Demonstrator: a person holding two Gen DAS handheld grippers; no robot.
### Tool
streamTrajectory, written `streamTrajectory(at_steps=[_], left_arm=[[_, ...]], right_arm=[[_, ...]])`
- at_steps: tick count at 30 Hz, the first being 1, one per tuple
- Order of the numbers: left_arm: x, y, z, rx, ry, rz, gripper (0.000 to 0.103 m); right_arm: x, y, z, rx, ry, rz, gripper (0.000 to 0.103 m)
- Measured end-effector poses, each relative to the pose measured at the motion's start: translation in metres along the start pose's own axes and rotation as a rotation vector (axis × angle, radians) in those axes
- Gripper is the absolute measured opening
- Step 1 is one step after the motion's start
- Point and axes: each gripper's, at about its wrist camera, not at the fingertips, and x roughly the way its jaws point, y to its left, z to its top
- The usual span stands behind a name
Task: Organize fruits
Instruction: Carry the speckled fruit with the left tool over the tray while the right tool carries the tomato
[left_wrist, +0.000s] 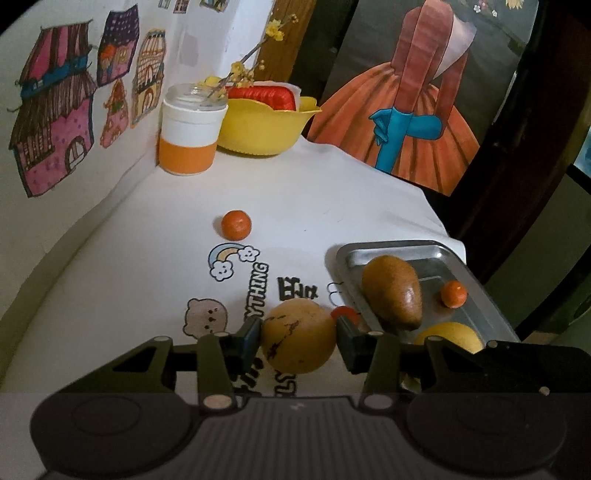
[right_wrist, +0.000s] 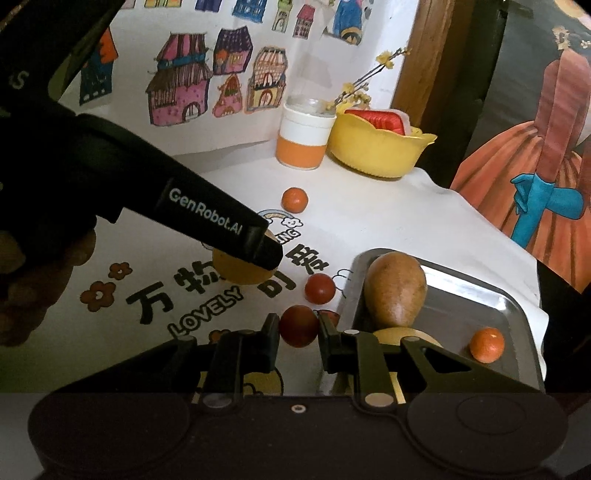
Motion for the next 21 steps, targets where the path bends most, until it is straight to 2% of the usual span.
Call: streamTrajectory(at_steps=[11, 21], left_arm=[[-0.003, -0.033, 0.008, -0.011, -0.044, -0.023, 0.048], [0.011, -0.073, 0.019, 0.021, -0.065, -0.065, 0.048]], right_arm=[[-0.034, -0.03, -0.006, 0.067, -0.078, -0.051, 0.024], [-0.052, -0.078, -0.022, 0.167, -0.108, -0.157, 0.024]])
